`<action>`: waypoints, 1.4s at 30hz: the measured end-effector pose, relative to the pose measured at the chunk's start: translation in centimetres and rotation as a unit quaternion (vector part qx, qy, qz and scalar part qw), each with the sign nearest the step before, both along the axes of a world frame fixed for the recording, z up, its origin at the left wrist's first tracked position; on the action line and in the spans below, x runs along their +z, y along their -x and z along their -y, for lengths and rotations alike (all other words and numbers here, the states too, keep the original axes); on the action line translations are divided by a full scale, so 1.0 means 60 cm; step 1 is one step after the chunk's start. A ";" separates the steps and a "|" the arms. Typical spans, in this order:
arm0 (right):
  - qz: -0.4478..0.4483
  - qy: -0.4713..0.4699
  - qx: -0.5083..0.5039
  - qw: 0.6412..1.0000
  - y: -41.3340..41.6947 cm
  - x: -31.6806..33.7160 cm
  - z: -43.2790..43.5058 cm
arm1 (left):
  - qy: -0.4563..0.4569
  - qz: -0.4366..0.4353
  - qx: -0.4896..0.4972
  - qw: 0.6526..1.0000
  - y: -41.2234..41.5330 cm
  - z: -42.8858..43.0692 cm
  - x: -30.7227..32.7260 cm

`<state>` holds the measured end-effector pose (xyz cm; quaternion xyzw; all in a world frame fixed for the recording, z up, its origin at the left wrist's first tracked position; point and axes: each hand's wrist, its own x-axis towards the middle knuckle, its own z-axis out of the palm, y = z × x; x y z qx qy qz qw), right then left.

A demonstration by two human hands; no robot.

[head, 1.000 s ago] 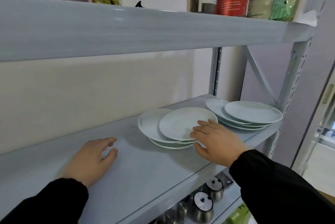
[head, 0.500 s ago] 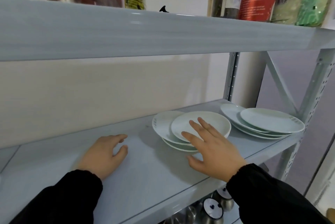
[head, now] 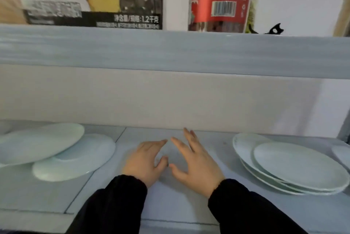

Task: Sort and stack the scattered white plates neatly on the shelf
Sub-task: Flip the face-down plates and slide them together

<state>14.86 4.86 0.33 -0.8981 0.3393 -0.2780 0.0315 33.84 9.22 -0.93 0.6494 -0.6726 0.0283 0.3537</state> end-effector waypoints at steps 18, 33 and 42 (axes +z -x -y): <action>-0.024 -0.105 0.171 0.979 -0.174 -0.023 0.014 | 0.010 -0.023 0.264 0.964 -0.097 -0.123 -0.014; -0.022 -0.135 0.109 0.985 -0.177 -0.014 -0.008 | -0.037 0.063 0.189 0.979 -0.106 -0.112 -0.029; -0.055 -0.130 0.047 0.989 -0.230 -0.012 -0.031 | -0.068 0.088 0.146 0.983 -0.206 -0.138 -0.034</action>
